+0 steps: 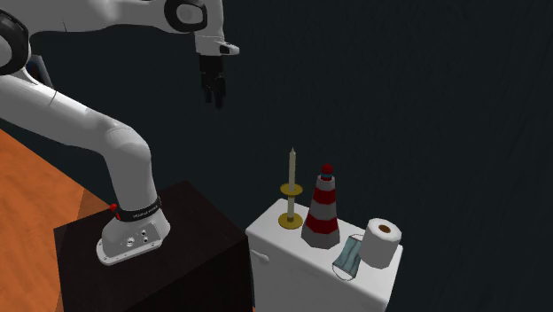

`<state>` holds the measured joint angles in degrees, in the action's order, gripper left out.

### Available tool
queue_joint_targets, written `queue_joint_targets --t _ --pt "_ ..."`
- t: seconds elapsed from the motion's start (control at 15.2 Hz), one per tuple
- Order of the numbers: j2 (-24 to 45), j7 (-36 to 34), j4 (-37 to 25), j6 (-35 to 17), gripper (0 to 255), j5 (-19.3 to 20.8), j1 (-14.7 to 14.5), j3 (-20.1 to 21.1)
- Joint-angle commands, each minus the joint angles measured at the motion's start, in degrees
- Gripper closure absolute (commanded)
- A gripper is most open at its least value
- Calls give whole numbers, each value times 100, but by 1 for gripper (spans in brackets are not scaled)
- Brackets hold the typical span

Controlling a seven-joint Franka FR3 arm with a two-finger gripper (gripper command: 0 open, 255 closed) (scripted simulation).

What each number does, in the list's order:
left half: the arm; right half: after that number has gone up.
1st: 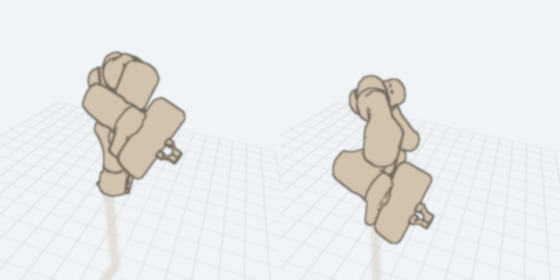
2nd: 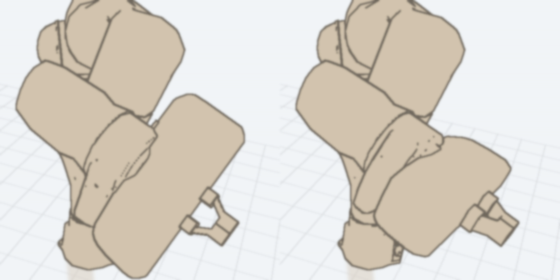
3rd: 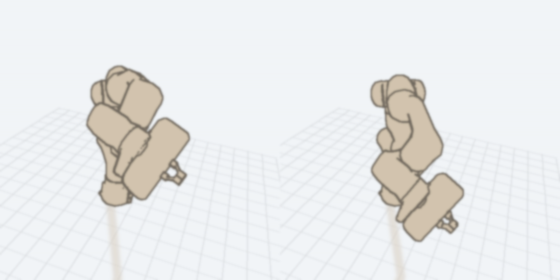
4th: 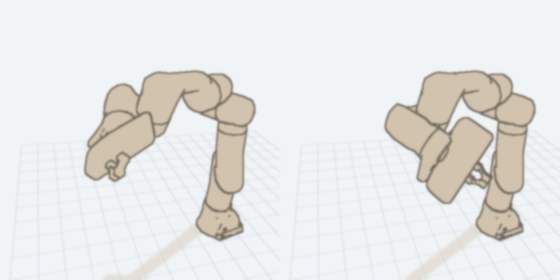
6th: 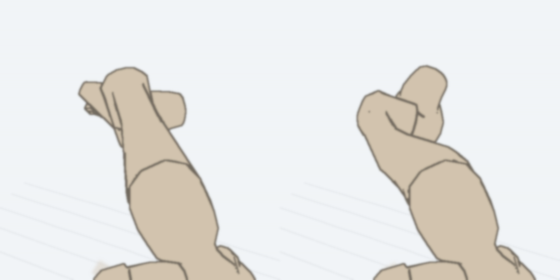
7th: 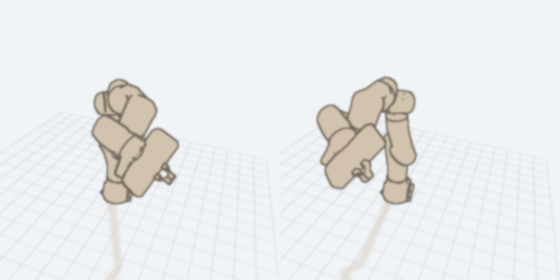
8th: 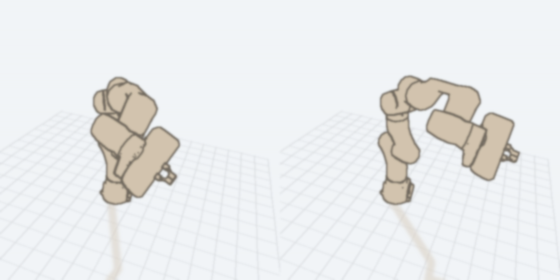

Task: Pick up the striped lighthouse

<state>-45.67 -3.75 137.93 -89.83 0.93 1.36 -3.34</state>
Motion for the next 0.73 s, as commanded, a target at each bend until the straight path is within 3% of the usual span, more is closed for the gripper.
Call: queue_joint_targets --t 0.0,0.66 --pt "0 0 0 0 0 0 0 0" --pt "1240 485 -62 -1564 0 394 436 -896"
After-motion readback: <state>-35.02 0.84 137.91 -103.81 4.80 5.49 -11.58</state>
